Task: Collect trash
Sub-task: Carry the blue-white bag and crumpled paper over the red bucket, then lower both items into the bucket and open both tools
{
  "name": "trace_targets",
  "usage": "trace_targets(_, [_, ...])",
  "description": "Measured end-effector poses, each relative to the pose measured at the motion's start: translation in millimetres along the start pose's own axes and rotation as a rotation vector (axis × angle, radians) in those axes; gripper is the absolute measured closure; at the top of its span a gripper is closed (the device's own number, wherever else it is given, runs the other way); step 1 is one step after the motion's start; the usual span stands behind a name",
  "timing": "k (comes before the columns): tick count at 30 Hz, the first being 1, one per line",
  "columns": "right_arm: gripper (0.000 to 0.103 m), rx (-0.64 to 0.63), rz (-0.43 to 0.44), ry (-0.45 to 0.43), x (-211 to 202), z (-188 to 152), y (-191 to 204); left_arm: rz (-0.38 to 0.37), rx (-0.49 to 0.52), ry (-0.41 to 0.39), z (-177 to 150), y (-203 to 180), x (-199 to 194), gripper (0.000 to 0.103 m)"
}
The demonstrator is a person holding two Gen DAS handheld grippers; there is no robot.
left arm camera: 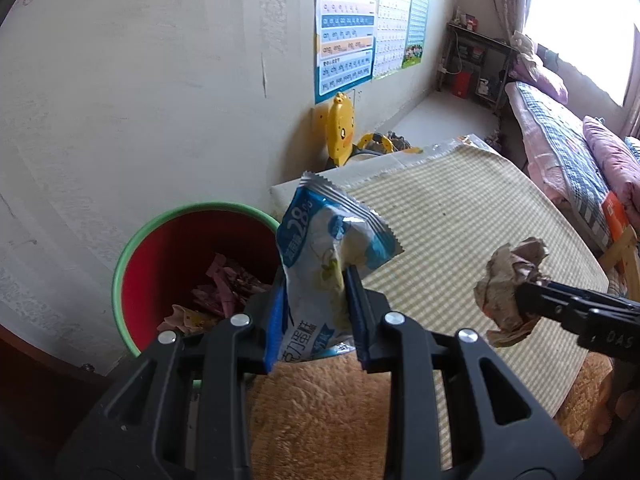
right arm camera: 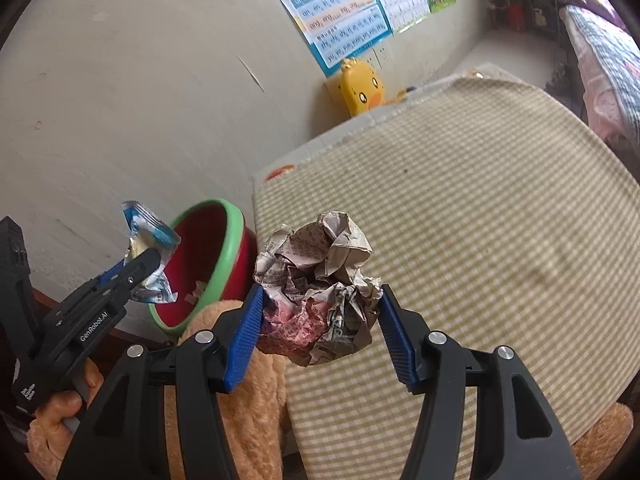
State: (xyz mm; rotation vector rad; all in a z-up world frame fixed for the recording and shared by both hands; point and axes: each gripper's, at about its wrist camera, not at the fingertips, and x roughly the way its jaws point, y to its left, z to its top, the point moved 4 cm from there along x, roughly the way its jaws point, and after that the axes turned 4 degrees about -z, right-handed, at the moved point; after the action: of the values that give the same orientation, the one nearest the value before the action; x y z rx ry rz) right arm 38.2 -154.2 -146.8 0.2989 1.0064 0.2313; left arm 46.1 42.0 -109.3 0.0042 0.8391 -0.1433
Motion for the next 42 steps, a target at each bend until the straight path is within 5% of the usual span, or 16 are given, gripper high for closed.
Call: trace_targets(42, [0.048,-0.174,0.054,0.006,35,34,104,0.125,-0.172,-0.023,0,106,-5,0.075])
